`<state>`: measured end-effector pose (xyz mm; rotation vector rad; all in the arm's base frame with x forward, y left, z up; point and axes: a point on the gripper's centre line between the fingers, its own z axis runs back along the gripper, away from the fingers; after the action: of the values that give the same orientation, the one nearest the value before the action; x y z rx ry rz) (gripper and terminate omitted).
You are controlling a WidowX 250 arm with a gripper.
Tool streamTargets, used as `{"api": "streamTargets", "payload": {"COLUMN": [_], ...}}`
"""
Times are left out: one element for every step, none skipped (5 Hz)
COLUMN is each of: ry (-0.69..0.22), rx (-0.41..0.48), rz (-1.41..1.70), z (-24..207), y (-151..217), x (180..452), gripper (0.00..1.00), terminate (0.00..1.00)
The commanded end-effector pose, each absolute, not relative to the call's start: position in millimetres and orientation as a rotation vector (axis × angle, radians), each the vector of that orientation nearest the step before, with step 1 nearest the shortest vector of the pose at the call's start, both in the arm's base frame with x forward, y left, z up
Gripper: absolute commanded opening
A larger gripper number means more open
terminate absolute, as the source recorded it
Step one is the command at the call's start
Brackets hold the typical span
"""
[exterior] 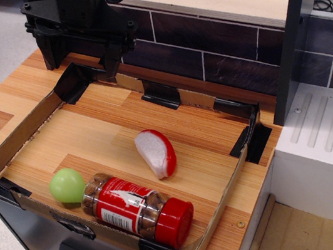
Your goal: Upright basil bottle
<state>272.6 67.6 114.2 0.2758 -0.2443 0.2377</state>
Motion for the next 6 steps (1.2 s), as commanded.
{"api": "streamTargets", "payload": {"ry": [-0.244,-0.335,-0.356,-0.299,-0.134,-0.060], "rx": [0.276,0.208,0.051,-0.054,-0.172,-0.258], "rz": [0.238,0.002,-0.226,-0.462,-0.689,-0.926], "z": [114,120,134,138,132,125], "y": [68,54,50,34,3,-25], "x": [273,280,283,278,270,246], "gripper": [1.00,1.00,1.00,1.00,1.00,1.00], "terminate": [0.00,0.00,0.00,0.00,0.00,0.00]}}
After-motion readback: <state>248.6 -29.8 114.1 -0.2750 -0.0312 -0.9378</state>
